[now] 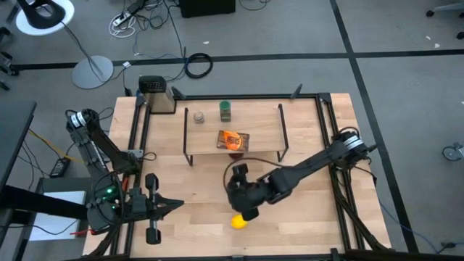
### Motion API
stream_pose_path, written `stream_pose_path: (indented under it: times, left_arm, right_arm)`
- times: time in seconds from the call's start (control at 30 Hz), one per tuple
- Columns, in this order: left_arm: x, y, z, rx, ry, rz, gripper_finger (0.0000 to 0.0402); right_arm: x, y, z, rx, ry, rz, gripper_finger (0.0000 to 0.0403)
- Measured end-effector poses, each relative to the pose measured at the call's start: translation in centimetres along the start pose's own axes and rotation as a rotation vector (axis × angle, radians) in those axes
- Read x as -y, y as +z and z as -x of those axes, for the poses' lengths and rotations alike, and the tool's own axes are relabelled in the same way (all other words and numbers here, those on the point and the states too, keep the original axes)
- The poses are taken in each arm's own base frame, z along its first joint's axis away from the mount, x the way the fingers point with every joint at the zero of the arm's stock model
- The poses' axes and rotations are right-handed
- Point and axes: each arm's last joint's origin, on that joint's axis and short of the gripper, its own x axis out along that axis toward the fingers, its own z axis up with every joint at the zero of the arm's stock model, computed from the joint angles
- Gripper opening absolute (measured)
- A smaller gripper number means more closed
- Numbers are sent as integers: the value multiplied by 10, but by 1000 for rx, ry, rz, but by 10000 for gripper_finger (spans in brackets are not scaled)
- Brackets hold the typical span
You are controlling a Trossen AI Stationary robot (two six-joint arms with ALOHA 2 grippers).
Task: Shelf spices
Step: Put the black seasoning bottle on the shelf
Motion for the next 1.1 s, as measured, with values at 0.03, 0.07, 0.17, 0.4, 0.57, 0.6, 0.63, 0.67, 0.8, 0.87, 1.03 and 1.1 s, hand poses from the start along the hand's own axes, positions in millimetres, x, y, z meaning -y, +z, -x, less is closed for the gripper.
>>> stream_pose_path:
  times: [0.03, 0.07, 0.17, 0.4, 0.57, 0.6, 0.63, 0.67, 0.8, 0.87, 1.03, 1.1]
  left_arm:
    - [0, 0, 0, -1, 0, -2, 4]
    - [0, 0, 0, -1, 0, -5, 4]
    - [0, 0, 0, -2, 0, -8, 4]
    - [0, -1, 0, -2, 1, -12, 4]
    - [0, -1, 0, -2, 1, -12, 4]
    - [0, -1, 0, -2, 1, -13, 4]
    - [0, -1, 0, -2, 1, -13, 4]
    - [0, -1, 0, -2, 1, -14, 4]
    - [0, -1, 0, -2, 1, -15, 4]
    - [0, -1, 0, -2, 1, -14, 4]
    - [0, -1, 0, -2, 1, -14, 4]
    - [0, -1, 0, -2, 1, -15, 4]
  right_arm:
    - [0, -3, -7, -29, -20, 9, 287]
    - [1, -5, -12, -56, -26, 14, 304]
    - [9, -10, -24, -106, 17, -49, 336]
    - [28, -17, -42, -167, 91, -133, 322]
    - [29, -22, -52, -203, 186, -166, 304]
    - [29, -21, -52, -198, 189, -167, 301]
    - [29, -20, -51, -189, 195, -167, 300]
    - [29, -20, -50, -188, 202, -168, 299]
    - [29, -20, -50, -192, 232, -170, 295]
    - [29, -21, -52, -187, 246, -175, 293]
    - [28, -26, -57, -199, 249, -179, 291]
    - [27, -31, -60, -212, 255, -179, 291]
